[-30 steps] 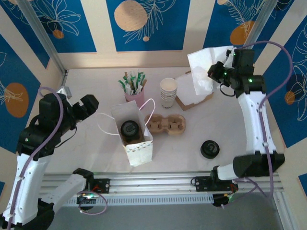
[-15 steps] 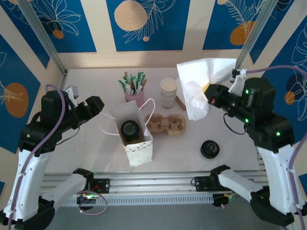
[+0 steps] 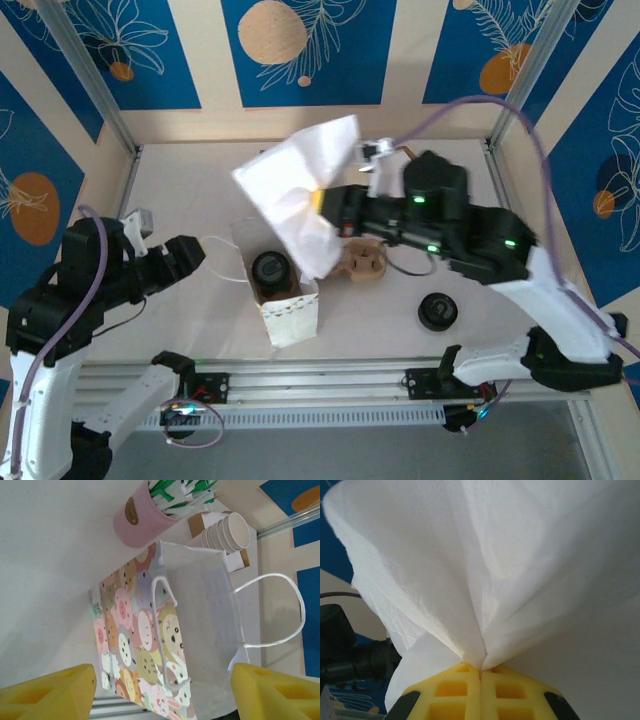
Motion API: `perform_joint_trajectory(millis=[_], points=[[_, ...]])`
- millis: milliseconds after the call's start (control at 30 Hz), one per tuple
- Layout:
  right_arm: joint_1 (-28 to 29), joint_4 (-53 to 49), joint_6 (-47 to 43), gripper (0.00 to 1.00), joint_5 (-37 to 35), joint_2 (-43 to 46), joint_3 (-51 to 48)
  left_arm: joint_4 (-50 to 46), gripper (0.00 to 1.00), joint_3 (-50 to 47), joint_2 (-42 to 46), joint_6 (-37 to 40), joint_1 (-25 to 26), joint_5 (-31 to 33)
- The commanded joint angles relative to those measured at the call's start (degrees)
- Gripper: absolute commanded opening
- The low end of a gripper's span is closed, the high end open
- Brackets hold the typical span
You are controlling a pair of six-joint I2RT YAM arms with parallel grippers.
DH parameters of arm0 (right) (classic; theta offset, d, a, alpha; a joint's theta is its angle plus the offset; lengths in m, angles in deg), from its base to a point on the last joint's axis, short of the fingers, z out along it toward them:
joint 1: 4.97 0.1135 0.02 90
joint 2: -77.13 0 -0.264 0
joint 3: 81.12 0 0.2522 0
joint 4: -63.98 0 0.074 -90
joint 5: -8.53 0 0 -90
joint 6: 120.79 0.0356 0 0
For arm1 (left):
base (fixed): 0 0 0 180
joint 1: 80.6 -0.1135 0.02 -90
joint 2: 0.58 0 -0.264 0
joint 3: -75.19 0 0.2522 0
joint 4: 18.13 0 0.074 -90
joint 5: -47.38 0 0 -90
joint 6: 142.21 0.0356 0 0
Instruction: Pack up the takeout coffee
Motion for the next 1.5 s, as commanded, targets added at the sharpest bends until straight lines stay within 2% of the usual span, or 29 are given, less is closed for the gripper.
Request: perform_joint_trajectory(millis=[0,100,367,533,633,700,800,933,1000,1467], points=[[2.1,9.5,4.1,0.00,-0.2,-2.1,-2.1,-1.2,0.70,-3.2,1.8,-1.2,0.3,-2.7],[3.7,15.3,10.9,0.00,0.1,-4.2,-6.2,-0.7,0.67,-4.7,1.7,-2.3,0.3,-6.1],[7.6,12.7,21.0,0.00,-1.5,-11.1,-6.2,1.3,0.53,-6.9,1.8,-1.0,0.3,-6.5],[7.7,10.0,30.3,0.00,-3.6,-11.1,-10.2,4.8,0.42,-9.1,1.8,-0.3,0.3,-5.6],[7.1,8.9,32.2,0.00,-2.7,-10.5,-11.9,6.5,0.36,-9.9,1.0,-0.1,0.3,-6.1],[6.5,5.3,32.5,0.00,-1.8,-10.8,-11.1,7.1,0.33,-10.4,0.6,0.5,0.3,-6.2],[5.7,-0.7,32.9,0.00,-1.2,-11.1,-10.0,8.1,0.23,-11.1,0.0,0.7,0.3,-6.1],[3.8,-1.0,31.1,0.00,1.4,-9.5,-12.8,9.1,0.11,-12.3,-0.3,1.6,0.3,-6.1],[2.6,-1.1,30.2,0.00,4.0,-9.2,-13.6,8.9,0.01,-12.6,-0.3,1.6,0.3,-5.6],[1.5,-15.6,18.2,0.00,1.9,-16.6,-3.6,7.3,0.00,-12.5,-0.1,3.7,0.3,-3.1]])
